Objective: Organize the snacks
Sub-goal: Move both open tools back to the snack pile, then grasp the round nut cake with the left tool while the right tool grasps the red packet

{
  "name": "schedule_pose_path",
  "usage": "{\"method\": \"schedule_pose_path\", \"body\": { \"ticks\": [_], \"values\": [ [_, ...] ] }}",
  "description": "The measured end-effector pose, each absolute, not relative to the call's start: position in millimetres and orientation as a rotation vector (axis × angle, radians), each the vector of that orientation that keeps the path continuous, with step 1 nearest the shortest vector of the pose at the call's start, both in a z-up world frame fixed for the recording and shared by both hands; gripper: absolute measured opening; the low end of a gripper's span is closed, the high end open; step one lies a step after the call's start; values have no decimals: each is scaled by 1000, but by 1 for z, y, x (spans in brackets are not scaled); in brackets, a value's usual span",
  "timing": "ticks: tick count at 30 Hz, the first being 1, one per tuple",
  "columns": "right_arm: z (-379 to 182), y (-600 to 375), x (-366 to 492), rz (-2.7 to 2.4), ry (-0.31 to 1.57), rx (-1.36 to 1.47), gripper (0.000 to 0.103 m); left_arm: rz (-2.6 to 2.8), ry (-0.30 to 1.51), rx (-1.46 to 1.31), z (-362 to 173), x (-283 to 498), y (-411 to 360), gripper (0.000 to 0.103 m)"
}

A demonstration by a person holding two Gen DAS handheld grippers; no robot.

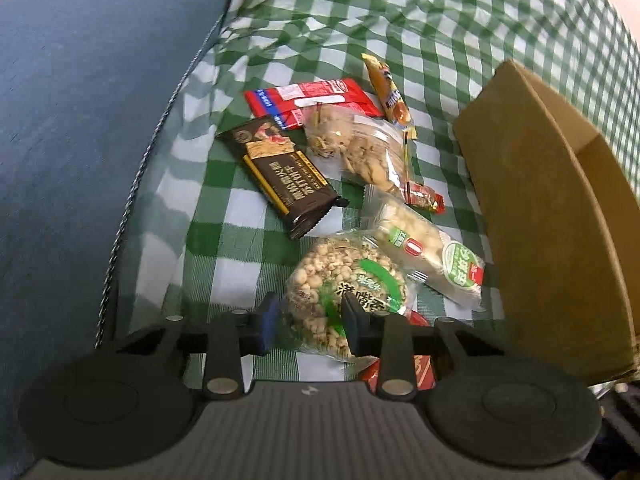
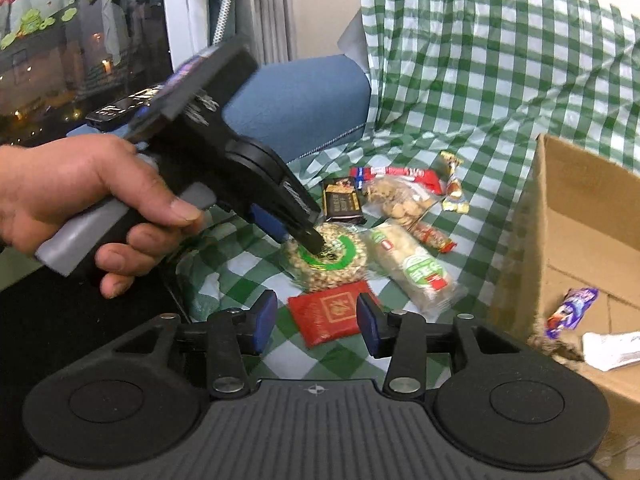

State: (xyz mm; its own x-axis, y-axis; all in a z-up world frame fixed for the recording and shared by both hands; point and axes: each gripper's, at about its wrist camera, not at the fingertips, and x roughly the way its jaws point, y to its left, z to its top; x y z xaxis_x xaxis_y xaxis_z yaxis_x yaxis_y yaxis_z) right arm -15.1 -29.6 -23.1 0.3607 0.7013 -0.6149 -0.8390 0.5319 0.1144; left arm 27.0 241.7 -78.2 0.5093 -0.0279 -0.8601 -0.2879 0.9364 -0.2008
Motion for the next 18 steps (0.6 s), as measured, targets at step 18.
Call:
{"method": "schedule_pose_path", "body": {
  "ticks": [18],
  "values": [
    [-93,53,35,699,906,-225,85,118,940,-323,-67,22,238,76]
  ]
}}
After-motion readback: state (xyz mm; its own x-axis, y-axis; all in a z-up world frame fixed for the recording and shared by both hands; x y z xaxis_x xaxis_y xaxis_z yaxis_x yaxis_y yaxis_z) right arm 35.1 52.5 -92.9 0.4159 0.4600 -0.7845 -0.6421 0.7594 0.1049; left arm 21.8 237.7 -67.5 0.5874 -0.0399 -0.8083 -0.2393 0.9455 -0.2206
